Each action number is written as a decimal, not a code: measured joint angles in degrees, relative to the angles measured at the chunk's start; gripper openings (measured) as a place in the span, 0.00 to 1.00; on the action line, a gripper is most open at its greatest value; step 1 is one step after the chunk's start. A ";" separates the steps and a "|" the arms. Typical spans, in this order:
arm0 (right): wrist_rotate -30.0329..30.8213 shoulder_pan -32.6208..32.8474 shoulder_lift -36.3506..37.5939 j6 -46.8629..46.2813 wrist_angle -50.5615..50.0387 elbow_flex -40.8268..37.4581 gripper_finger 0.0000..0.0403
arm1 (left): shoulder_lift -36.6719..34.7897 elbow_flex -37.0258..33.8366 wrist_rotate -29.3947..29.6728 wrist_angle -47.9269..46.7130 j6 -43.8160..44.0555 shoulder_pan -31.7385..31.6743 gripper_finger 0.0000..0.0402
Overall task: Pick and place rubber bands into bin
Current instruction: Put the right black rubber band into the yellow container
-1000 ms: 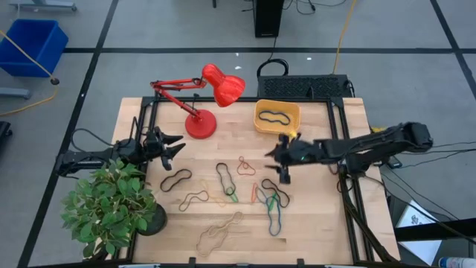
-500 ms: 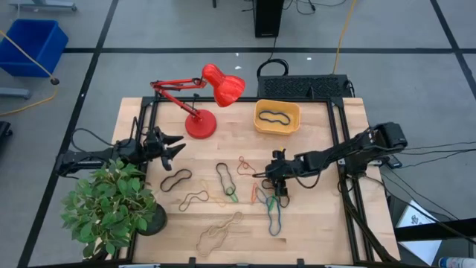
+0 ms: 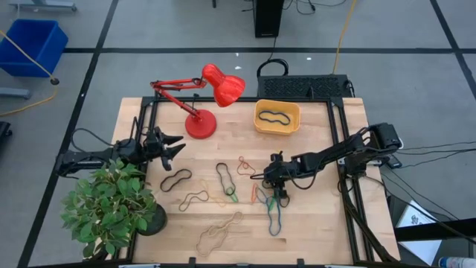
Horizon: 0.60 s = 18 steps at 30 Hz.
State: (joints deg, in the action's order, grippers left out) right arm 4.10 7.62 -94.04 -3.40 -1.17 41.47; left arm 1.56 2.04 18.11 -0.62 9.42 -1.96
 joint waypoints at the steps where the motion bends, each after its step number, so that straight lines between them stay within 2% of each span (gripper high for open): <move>1: 0.00 0.02 -0.02 0.02 -0.04 0.00 0.14 | 0.00 0.00 0.00 -0.01 -0.22 -0.02 0.43; 5: 0.01 0.02 0.20 0.02 -0.25 -0.07 0.02 | 0.00 0.00 0.02 -0.02 -0.48 0.00 0.43; 10: 1.06 -0.24 4.07 -0.01 -2.16 -0.48 0.01 | 0.00 0.00 0.02 -0.01 -0.49 -0.01 0.43; 18: 9.81 -3.38 19.02 2.59 -2.30 -0.28 0.01 | 0.00 0.00 0.07 0.17 -0.49 -0.02 0.43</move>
State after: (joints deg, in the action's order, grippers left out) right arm 13.91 4.24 -75.02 -0.81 -3.46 41.19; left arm 1.56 2.04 18.17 -0.45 8.93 -1.98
